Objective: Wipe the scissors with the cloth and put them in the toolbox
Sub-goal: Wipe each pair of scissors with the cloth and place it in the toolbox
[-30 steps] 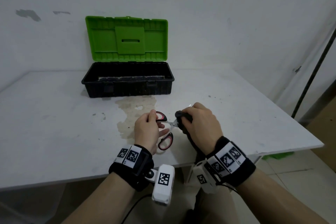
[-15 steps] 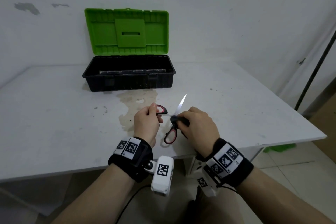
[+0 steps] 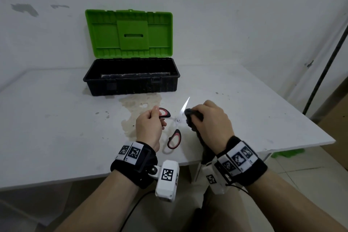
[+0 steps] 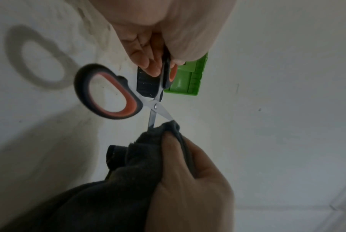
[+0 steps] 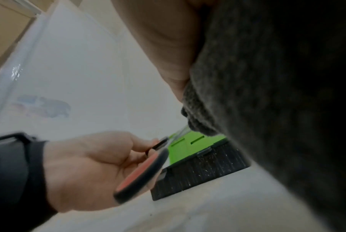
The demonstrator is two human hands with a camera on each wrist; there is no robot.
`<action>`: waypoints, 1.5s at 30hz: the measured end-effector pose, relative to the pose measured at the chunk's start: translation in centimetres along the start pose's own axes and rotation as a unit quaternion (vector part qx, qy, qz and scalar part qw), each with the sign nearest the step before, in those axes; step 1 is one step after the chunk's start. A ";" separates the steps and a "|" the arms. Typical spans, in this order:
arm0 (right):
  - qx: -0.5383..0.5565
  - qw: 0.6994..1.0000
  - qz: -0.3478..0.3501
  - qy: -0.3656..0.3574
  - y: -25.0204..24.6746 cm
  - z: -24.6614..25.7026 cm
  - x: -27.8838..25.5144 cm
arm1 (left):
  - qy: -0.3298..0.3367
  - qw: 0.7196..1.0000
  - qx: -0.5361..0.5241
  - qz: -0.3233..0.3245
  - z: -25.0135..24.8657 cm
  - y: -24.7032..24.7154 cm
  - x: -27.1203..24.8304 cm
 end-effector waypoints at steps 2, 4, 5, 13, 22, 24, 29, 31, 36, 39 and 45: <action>0.040 0.999 -0.013 -0.012 -0.8 0.0 -0.3 | 0.004 1.000 -0.008 -0.009 -0.2 -0.2 0.2; 0.071 0.997 -0.016 -0.023 -1.6 0.4 -1.1 | 0.000 1.000 -0.019 -0.022 -0.2 -0.4 0.5; 0.082 0.996 -0.014 -0.025 -2.0 0.5 -1.4 | -0.004 0.999 -0.029 -0.029 -0.2 -0.5 0.7; 0.031 0.999 -0.004 0.027 -4.2 -1.2 -2.2 | -0.036 0.991 -0.099 -0.079 -0.6 -1.4 1.3; 0.106 0.991 0.048 0.068 -2.8 -2.5 0.4 | -0.055 0.983 -0.160 -0.069 -1.2 -1.7 1.5; 0.146 0.982 0.101 0.062 -1.0 -1.6 0.4 | -0.069 0.982 -0.171 -0.041 -1.0 -1.0 1.0; 0.316 0.914 0.237 0.096 1.5 -0.3 -0.3 | -0.086 0.980 -0.179 -0.014 -0.5 -0.7 0.3; 0.350 0.892 0.262 0.118 2.0 -0.2 -0.4 | -0.083 0.978 -0.190 -0.021 -0.4 -0.9 0.1; 0.436 0.854 0.236 0.158 2.3 -0.1 -0.4 | -0.082 0.985 -0.146 0.048 0.2 -0.9 -0.1; 0.468 0.844 0.208 0.161 2.2 0.0 -0.1 | -0.094 0.985 -0.083 0.115 0.6 -0.6 -0.2; 0.486 0.822 0.180 0.235 2.3 -0.1 0.1 | -0.005 0.962 0.125 0.242 -0.3 -0.2 -1.0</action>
Point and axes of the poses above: each hand's wrist, its own x-axis towards the middle knuckle, its own y-axis out of the palm, z = x × y, the point moved 3 cm from there along x, towards the middle knuckle, and after that the axes turned 2 degrees about -x, right-handed, at the moved point
